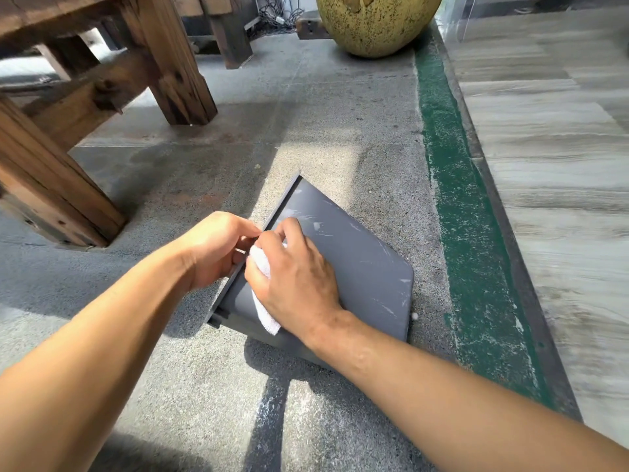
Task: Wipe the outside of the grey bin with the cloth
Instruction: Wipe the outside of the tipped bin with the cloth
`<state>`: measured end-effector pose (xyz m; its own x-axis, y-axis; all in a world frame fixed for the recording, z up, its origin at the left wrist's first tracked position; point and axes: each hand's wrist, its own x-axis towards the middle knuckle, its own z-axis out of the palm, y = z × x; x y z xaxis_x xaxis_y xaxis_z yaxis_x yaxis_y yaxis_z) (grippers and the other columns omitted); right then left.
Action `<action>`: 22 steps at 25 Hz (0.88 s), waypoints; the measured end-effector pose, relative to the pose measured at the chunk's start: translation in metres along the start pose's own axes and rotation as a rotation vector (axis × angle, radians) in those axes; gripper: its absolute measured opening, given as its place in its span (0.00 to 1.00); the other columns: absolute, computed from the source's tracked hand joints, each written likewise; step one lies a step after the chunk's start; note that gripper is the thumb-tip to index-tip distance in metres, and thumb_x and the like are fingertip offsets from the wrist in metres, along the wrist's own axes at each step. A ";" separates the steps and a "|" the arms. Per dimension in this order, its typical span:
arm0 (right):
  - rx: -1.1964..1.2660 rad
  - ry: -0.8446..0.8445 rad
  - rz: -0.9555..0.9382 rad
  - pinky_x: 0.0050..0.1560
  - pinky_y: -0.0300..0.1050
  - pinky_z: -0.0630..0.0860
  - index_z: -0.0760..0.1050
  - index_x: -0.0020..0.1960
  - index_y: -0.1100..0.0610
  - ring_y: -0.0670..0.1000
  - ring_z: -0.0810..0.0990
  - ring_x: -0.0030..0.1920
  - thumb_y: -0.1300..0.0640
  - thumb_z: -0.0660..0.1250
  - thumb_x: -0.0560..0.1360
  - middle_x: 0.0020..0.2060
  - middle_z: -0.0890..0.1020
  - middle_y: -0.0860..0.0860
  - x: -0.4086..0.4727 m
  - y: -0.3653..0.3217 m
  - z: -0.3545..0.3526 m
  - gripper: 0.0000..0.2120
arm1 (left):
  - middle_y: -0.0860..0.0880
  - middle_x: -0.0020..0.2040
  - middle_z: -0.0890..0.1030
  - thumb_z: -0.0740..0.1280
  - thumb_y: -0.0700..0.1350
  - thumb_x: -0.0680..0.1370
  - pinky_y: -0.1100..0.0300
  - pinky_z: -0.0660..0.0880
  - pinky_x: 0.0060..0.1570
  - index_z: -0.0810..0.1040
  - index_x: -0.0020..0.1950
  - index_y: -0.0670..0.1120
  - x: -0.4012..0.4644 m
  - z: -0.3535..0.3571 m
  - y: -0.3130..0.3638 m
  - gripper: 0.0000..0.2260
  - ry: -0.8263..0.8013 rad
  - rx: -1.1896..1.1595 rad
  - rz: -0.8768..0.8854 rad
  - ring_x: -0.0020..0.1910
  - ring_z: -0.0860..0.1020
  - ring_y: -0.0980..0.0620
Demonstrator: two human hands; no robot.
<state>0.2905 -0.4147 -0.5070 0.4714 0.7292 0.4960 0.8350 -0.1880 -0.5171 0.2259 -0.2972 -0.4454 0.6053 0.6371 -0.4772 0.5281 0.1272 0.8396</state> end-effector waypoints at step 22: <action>-0.062 -0.002 0.746 0.51 0.50 0.77 0.82 0.55 0.44 0.57 0.82 0.49 0.46 0.70 0.75 0.53 0.74 0.44 -0.131 0.163 -0.069 0.10 | 0.47 0.30 0.75 0.59 0.46 0.85 0.65 0.67 0.19 0.77 0.45 0.46 0.002 0.015 0.010 0.11 0.001 0.066 -0.052 0.19 0.71 0.54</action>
<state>0.3848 -0.5861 -0.6084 0.9185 0.3945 0.0276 0.3079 -0.6697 -0.6758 0.2413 -0.3062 -0.4416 0.5754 0.6315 -0.5196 0.5969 0.1101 0.7948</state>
